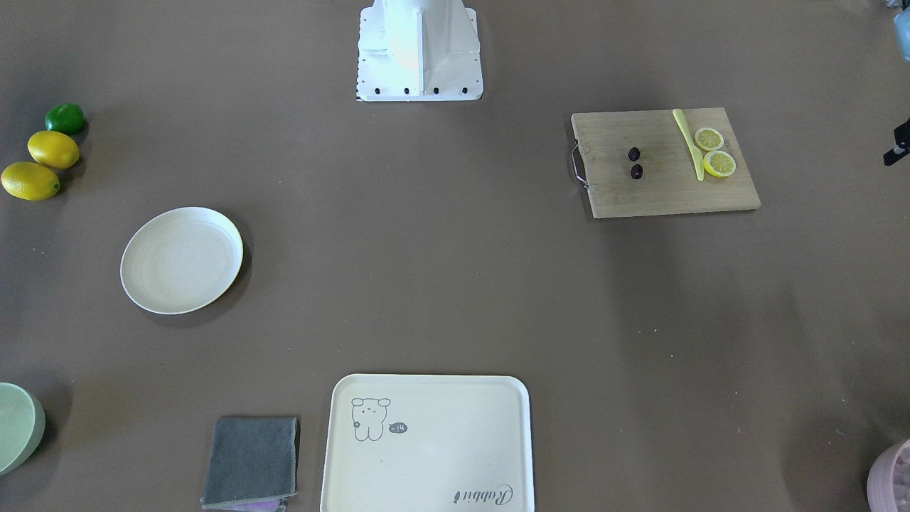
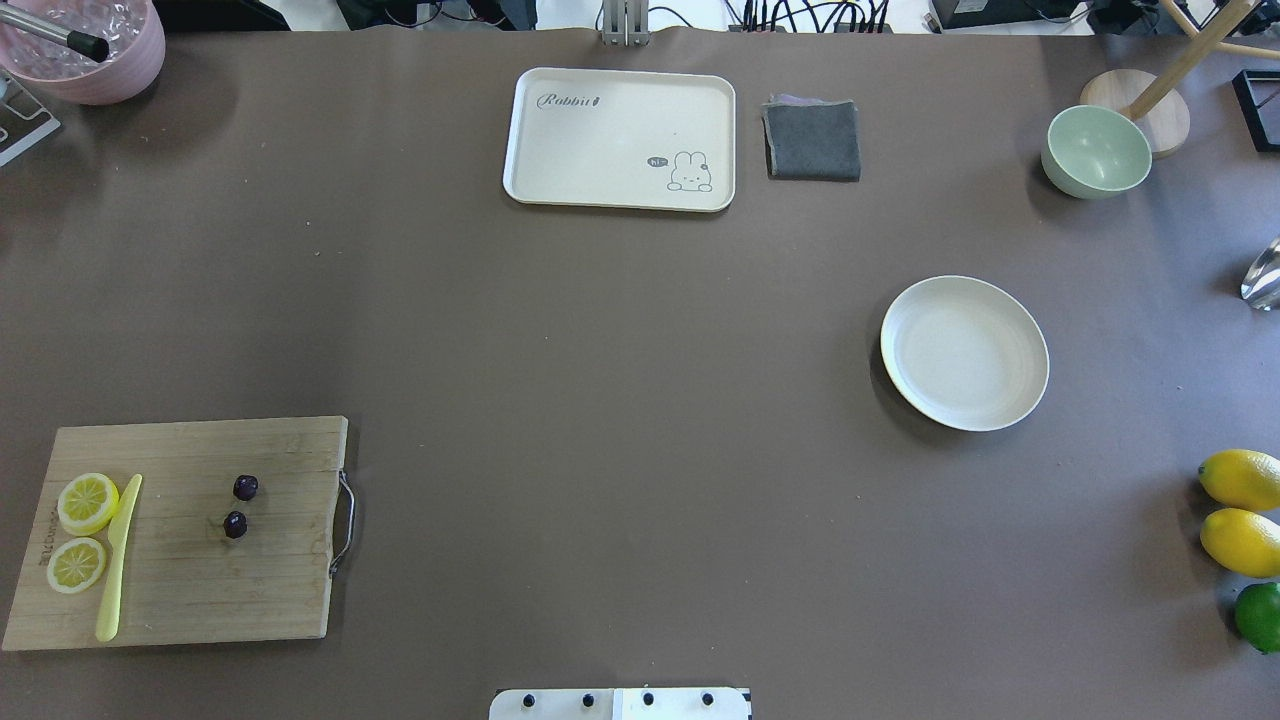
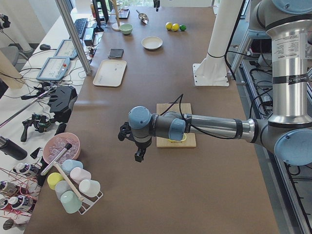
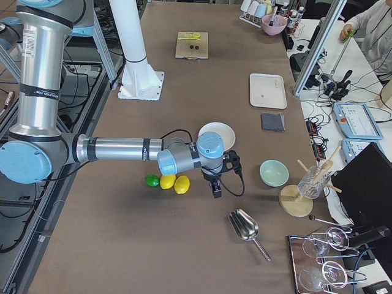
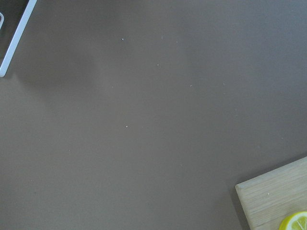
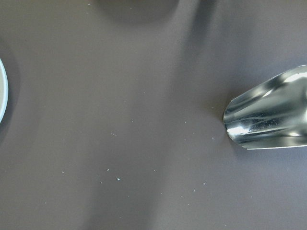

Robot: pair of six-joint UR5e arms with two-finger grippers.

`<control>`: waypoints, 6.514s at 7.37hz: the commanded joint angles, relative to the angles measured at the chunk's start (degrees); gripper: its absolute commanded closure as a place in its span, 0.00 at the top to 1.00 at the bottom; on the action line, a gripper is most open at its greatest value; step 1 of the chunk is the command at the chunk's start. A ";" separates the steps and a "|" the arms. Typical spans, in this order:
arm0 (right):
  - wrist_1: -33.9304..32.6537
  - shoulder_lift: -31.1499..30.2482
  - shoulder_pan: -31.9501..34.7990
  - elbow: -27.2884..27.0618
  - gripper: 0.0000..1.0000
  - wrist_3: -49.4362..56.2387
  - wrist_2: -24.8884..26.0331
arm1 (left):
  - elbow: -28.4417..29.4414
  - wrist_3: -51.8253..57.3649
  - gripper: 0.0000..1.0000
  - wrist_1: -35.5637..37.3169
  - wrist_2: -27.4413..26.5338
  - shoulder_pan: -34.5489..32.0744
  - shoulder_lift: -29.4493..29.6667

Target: Place red cherry on plate

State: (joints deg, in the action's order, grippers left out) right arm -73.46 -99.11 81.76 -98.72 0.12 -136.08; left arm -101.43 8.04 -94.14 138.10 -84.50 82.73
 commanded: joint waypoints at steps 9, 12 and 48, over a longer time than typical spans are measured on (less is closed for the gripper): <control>2.27 -0.29 0.94 -1.12 1.00 -0.74 1.69 | -4.20 -0.40 0.98 -0.07 -0.03 -1.10 -1.78; 2.09 -0.13 3.05 -0.77 1.00 -0.83 0.99 | -5.27 -0.48 0.98 0.10 -0.55 -1.29 -1.79; 15.37 38.37 -51.26 9.51 0.00 -77.56 18.57 | -20.14 -68.33 0.93 -18.32 -18.30 44.84 -3.54</control>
State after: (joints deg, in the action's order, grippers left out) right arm -58.07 -60.77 30.79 -89.14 -77.51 -117.67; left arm -123.60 -58.06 -108.95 122.63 -43.65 79.08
